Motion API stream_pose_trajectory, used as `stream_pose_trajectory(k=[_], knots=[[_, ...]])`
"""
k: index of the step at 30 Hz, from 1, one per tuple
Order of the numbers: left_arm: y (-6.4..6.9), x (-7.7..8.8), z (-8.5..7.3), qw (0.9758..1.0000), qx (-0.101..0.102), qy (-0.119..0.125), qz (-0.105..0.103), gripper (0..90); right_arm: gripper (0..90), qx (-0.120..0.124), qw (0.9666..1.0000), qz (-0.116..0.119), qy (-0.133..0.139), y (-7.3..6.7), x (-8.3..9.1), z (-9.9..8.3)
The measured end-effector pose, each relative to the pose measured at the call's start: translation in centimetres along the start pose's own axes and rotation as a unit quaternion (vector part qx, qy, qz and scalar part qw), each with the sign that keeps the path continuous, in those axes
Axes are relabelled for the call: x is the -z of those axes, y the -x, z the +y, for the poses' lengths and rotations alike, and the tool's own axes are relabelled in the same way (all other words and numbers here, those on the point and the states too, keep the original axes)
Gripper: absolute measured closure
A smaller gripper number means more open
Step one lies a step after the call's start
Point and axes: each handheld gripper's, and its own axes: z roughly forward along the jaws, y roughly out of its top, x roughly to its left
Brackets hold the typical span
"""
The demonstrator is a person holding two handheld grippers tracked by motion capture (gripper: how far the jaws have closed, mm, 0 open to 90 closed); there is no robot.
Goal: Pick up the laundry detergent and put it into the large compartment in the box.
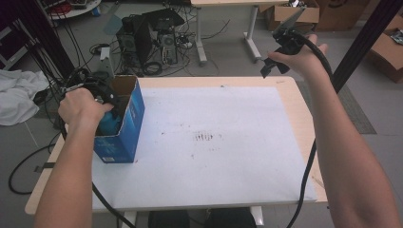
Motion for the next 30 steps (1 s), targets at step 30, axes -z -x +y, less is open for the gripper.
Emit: stream_pose_trajectory(k=[30], knots=[[0.1, -1.8, 0.1, 1.0000, -0.002, -0.007, -0.006, 37.2, 16.3, 0.000, 1.0000, 0.002, -0.006, -0.1, -0.7, 0.0]])
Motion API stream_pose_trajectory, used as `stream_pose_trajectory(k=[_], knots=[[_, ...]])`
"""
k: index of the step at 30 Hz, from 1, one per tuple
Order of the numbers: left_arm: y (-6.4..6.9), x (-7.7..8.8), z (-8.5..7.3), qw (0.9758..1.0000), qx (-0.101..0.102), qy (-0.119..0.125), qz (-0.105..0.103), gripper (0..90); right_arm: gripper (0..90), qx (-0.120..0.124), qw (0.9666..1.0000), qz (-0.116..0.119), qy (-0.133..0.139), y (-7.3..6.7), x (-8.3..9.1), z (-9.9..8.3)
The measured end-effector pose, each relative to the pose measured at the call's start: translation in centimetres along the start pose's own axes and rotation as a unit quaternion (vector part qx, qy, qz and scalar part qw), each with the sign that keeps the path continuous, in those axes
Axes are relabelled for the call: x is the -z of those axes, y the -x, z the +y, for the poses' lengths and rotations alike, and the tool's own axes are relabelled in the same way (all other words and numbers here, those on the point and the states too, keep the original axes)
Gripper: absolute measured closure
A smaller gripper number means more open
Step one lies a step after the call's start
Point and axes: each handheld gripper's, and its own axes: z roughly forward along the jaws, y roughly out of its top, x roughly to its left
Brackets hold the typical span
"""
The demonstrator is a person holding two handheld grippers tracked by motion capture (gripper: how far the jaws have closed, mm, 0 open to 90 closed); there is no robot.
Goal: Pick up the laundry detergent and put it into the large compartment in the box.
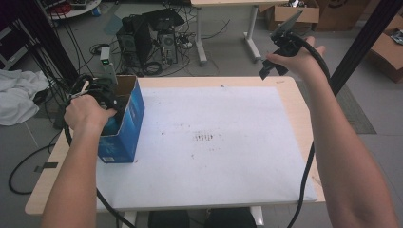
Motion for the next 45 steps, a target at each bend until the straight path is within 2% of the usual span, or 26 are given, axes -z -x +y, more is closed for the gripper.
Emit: stream_pose_trajectory(k=[9, 12, 18, 23, 25, 33, 38, 41, 45], knots=[[0.0, 0.0, 0.0, 1.0000, 0.007, -0.003, -0.003, 37.0, 16.3, 0.001, 1.0000, 0.002, 0.000, -0.1, -0.1, 0.1], [0.0, 0.1, 0.0, 0.9999, 0.010, -0.001, -0.013, 36.0, 16.3, 0.003, 1.0000, 0.002, 0.000, -0.1, -0.1, 0.0], [-0.1, 0.2, -0.2, 0.9997, 0.019, -0.003, -0.014, 27.6, 16.3, 0.001, 1.0000, 0.002, 0.001, -0.1, 0.0, 0.0], [-0.1, 0.5, -0.4, 0.9998, 0.018, 0.003, -0.011, 24.0, 16.3, 0.002, 1.0000, 0.005, 0.002, -0.1, 0.1, -0.1], [-0.2, 0.8, -0.6, 0.9995, 0.022, 0.010, -0.020, 18.7, 16.3, 0.003, 1.0000, 0.005, 0.003, -0.2, 0.1, -0.1], [-0.1, 2.6, -0.9, 0.9995, 0.023, 0.021, -0.007, 14.7, 16.3, 0.005, 0.9999, 0.009, 0.005, -0.4, 0.3, -0.1], [0.2, 4.5, -1.2, 0.9993, 0.016, 0.034, -0.002, 12.0, 16.3, 0.004, 0.9999, 0.010, 0.008, -0.3, 0.5, -0.3], [0.7, 5.7, -1.4, 0.9991, 0.008, 0.040, 0.006, 10.9, 16.3, 0.003, 0.9999, 0.011, 0.009, -0.2, 0.6, -0.4], [1.9, 7.0, -1.5, 0.9988, -0.004, 0.047, 0.016, 8.3, 16.3, 0.003, 0.9999, 0.011, 0.010, -0.2, 0.7, -0.4]])
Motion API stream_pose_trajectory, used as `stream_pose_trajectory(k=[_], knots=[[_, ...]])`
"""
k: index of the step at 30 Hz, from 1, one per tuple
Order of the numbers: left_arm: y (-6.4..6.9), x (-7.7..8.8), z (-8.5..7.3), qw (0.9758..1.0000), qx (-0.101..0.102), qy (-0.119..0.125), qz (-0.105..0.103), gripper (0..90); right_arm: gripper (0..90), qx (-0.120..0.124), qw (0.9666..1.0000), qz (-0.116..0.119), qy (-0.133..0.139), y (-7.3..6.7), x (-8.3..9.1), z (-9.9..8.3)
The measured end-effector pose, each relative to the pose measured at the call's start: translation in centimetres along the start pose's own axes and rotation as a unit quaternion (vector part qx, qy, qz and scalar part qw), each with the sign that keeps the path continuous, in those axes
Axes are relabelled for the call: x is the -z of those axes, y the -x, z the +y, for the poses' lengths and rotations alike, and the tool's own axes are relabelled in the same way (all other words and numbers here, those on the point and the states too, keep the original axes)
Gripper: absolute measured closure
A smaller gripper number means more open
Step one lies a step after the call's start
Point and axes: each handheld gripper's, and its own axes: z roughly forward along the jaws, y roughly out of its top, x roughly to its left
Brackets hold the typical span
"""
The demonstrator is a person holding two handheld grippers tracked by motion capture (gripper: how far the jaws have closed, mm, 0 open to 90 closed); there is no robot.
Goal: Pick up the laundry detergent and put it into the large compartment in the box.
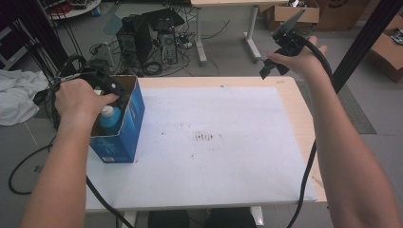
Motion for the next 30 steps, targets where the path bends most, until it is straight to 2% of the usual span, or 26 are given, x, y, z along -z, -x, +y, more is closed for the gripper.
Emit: stream_pose_trajectory(k=[6, 10, 11, 16, 18, 20, 24, 30], knots=[[3.5, 1.5, 0.2, 0.9990, -0.042, 0.013, 0.007, 3.8, 16.3, -0.004, 1.0000, 0.001, -0.003, -0.1, 0.0, -0.1], [6.2, 1.8, 0.6, 0.9964, -0.084, 0.012, 0.006, 0.8, 16.3, 0.001, 1.0000, 0.000, -0.006, -0.2, 0.0, -0.2], [6.7, 1.8, 0.6, 0.9959, -0.089, 0.012, 0.006, 0.7, 16.3, -0.003, 1.0000, -0.002, -0.007, -0.3, 0.1, -0.2], [10.1, 1.6, 0.6, 0.9912, -0.132, 0.011, 0.005, 0.1, 16.3, -0.002, 1.0000, -0.004, -0.005, -0.4, 0.4, -0.5], [11.3, 1.4, 0.5, 0.9899, -0.141, 0.016, 0.002, 0.1, 16.3, 0.000, 1.0000, -0.004, -0.005, -0.4, 0.5, -0.7], [12.5, 1.2, 0.3, 0.9875, -0.157, 0.016, 0.000, 0.1, 16.3, -0.001, 1.0000, -0.004, -0.004, -0.4, 0.6, -0.9], [14.3, 0.7, -0.1, 0.9837, -0.179, 0.011, -0.003, 0.1, 16.3, -0.005, 1.0000, -0.005, 0.000, -0.4, 1.0, -1.0], [17.0, -0.1, -0.7, 0.9763, -0.216, 0.005, -0.007, 0.1, 16.3, -0.003, 1.0000, -0.007, -0.002, -0.6, 0.9, -1.2]])
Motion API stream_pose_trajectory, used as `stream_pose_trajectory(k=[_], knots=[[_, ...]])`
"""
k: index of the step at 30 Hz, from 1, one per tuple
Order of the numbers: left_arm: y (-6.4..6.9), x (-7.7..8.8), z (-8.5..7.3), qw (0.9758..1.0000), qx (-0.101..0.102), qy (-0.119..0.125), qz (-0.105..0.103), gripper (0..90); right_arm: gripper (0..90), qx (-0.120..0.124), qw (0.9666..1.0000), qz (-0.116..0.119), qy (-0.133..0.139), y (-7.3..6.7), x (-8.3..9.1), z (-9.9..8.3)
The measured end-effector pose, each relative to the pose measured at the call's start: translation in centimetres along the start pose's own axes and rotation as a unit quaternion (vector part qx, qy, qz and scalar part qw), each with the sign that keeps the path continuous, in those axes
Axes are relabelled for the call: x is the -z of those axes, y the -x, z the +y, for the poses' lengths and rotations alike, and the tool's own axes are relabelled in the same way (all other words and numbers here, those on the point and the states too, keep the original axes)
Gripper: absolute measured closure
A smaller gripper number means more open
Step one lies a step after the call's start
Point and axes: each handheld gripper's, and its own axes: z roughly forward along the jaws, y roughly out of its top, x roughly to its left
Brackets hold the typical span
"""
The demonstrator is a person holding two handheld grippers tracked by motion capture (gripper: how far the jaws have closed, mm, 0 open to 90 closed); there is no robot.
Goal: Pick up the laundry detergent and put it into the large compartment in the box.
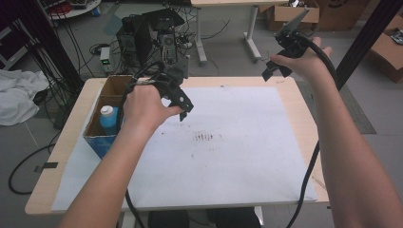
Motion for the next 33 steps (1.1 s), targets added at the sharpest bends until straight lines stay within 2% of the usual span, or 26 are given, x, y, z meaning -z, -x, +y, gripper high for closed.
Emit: stream_pose_trajectory(k=[5, 9, 15, 23, 33], knots=[[1.4, -0.3, 0.3, 0.9998, -0.022, 0.001, -0.002, 0.1, 16.3, 0.003, 1.0000, -0.001, -0.003, -0.2, -0.1, 0.1], [1.8, -0.6, 0.5, 0.9996, -0.026, -0.003, -0.007, 0.1, 16.3, 0.002, 1.0000, -0.001, -0.005, -0.4, -0.2, 0.1], [1.6, -0.7, 0.5, 0.9996, -0.027, -0.004, -0.007, 0.1, 16.3, 0.003, 1.0000, -0.001, -0.006, -0.3, -0.2, 0.2], [1.2, -0.7, 0.5, 0.9998, -0.019, -0.003, -0.009, 0.1, 16.3, 0.001, 1.0000, -0.001, -0.007, -0.1, -0.4, 0.3], [1.2, -0.8, 0.6, 0.9997, -0.021, -0.003, -0.011, 0.1, 16.3, 0.002, 0.9999, -0.001, -0.010, -0.1, -0.6, 0.3]])
